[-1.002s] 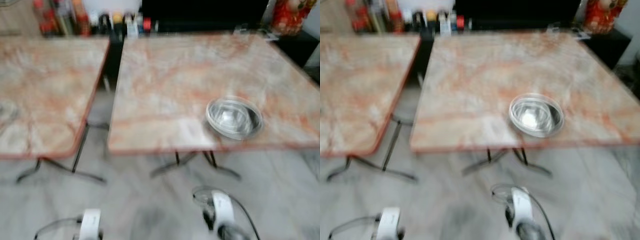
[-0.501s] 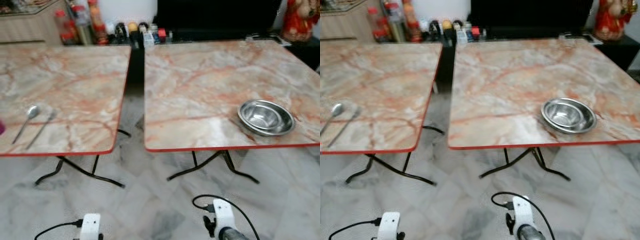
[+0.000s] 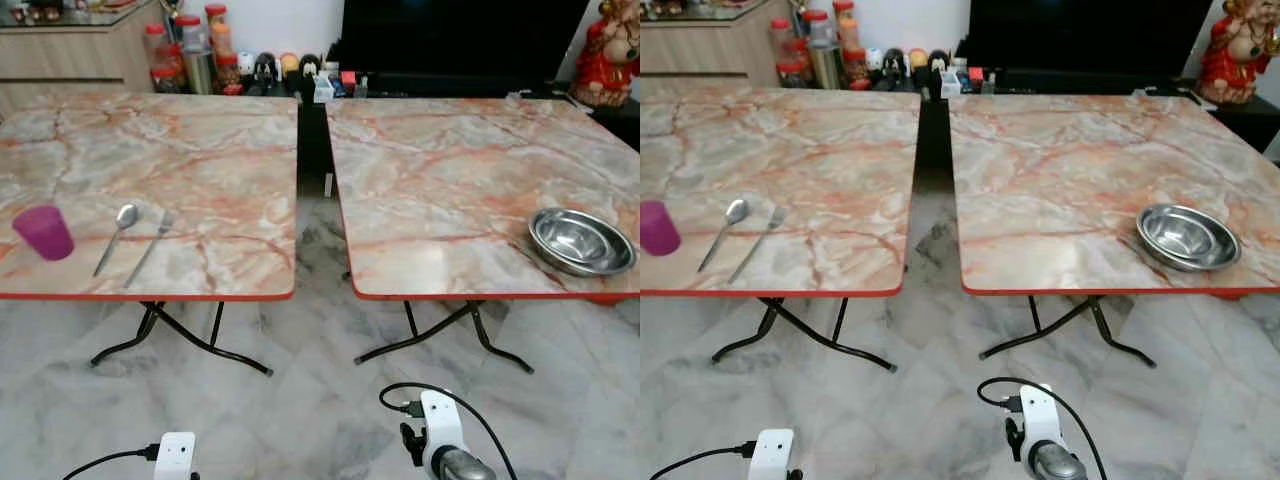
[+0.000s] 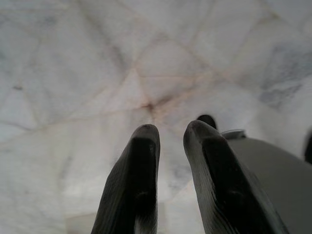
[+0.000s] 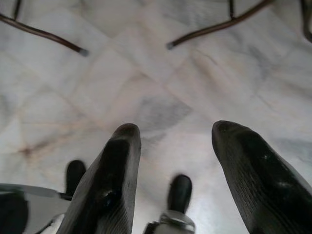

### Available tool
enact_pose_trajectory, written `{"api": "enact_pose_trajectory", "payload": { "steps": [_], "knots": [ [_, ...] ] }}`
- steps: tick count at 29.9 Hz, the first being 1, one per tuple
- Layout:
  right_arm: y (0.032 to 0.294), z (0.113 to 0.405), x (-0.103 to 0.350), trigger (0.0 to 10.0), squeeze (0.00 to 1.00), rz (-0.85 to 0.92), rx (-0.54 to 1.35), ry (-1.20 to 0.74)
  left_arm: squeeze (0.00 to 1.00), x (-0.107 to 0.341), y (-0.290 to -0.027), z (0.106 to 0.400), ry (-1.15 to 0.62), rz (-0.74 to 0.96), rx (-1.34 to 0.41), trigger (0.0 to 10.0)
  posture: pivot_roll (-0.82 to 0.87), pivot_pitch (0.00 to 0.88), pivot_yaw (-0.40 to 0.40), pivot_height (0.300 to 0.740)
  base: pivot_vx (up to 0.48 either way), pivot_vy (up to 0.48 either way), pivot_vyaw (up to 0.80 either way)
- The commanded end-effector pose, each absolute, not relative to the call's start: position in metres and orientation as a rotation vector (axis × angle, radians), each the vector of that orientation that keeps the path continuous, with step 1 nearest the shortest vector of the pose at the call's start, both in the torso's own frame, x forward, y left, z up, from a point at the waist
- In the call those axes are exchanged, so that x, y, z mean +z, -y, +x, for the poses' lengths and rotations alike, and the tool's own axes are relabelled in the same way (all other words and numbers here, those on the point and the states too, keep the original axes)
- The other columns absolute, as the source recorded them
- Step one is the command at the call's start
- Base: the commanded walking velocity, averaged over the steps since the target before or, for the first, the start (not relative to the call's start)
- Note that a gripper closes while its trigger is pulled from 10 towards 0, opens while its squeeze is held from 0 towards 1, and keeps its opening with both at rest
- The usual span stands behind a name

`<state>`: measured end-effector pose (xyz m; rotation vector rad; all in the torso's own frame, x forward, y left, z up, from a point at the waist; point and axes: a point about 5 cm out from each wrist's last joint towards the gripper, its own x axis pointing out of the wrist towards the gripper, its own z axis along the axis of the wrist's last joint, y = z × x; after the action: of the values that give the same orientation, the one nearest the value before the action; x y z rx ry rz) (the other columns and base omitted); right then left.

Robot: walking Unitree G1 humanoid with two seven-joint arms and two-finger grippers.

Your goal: Setting the table

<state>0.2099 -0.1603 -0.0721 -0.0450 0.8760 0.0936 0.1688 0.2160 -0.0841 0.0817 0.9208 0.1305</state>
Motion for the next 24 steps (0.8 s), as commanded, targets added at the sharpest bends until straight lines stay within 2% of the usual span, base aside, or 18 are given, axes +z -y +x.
{"api": "enact_pose_trajectory", "payload": {
  "steps": [1,24],
  "knots": [
    [0.1652,0.2080,-0.0729,10.0,0.00,-0.059,0.090,-0.883,0.00,-0.0846,-0.2147,0.1690,-0.929,0.085,0.122,10.0,0.11,0.000,-0.028,0.740,0.000,0.379,0.00],
    [0.1662,0.2039,-0.0750,10.0,0.00,-0.059,0.089,-0.891,0.00,-0.0848,-0.2144,0.1686,-0.930,0.090,0.113,10.0,0.11,0.022,-0.029,0.740,0.000,0.480,0.00]
  ]
}}
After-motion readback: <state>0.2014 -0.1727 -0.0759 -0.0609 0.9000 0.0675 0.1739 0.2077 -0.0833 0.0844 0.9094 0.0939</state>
